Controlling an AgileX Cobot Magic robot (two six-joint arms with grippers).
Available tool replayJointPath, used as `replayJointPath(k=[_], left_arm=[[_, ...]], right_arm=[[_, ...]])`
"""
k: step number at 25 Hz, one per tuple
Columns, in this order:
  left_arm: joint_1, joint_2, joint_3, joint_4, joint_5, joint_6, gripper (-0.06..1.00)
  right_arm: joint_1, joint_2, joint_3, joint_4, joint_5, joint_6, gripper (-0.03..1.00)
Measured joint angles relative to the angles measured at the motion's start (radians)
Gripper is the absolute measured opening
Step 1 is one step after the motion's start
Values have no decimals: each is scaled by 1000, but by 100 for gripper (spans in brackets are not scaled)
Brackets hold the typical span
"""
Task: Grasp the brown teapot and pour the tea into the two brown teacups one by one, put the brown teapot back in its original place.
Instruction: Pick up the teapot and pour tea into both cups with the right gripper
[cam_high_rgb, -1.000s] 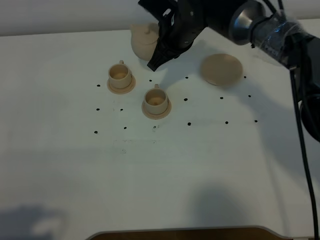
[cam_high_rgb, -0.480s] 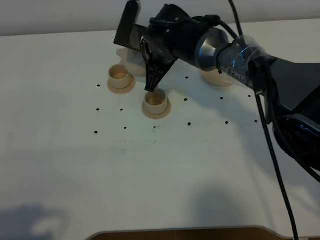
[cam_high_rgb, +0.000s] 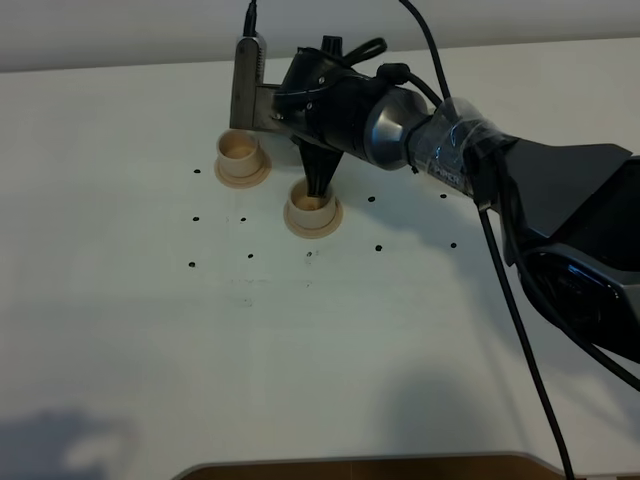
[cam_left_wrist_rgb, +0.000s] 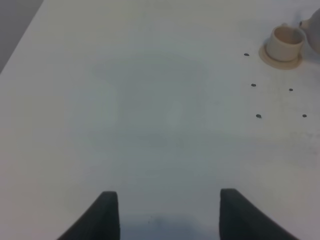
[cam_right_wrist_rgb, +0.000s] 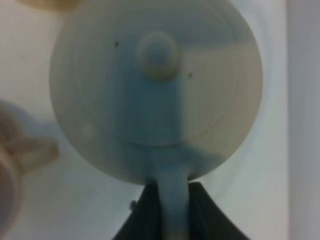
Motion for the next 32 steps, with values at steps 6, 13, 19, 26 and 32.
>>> replayJointPath(k=[6, 13, 19, 26, 32], left_arm=[[0, 0, 0, 0, 0, 0, 49], [0, 0, 0, 0, 0, 0, 49], [0, 0, 0, 0, 0, 0, 49], [0, 0, 0, 0, 0, 1, 49], [0, 0, 0, 0, 0, 1, 49]], right_arm=[[24, 3, 0, -98, 0, -1, 11], [60, 22, 0, -210, 13, -1, 11], [65, 23, 0, -256, 36, -1, 11], [73, 23, 0, -324, 51, -5, 11], [85, 23, 0, -387, 52, -6, 11]])
